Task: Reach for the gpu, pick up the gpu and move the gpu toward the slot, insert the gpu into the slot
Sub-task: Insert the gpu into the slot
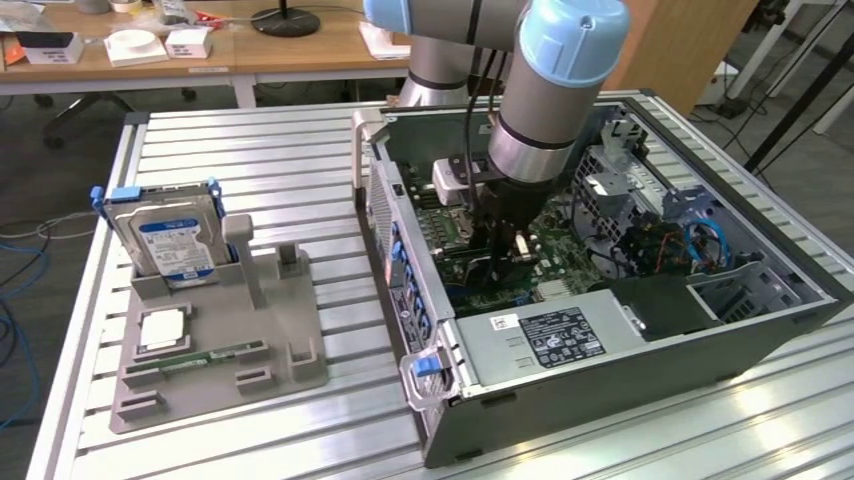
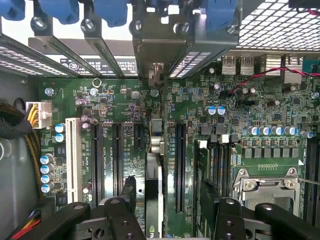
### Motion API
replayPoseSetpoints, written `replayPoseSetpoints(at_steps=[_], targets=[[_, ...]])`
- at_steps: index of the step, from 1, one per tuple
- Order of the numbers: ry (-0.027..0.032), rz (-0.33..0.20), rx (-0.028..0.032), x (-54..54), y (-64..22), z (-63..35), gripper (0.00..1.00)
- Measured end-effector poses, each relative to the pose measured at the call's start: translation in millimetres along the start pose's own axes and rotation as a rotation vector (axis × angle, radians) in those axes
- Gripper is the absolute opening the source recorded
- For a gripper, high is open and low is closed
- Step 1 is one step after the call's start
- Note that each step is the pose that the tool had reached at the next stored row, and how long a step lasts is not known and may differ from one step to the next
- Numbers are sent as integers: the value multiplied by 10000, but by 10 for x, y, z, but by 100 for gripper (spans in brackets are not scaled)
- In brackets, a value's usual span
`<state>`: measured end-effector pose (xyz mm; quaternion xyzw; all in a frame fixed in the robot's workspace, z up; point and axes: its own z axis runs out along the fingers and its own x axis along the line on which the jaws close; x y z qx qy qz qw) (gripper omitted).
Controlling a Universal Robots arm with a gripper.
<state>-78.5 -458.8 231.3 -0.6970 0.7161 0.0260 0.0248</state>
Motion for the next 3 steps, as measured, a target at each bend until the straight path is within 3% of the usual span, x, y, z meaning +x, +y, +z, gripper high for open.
replayPoseSetpoints(at_steps=[3], targets=[[-1, 0, 0, 0, 0, 0, 62]])
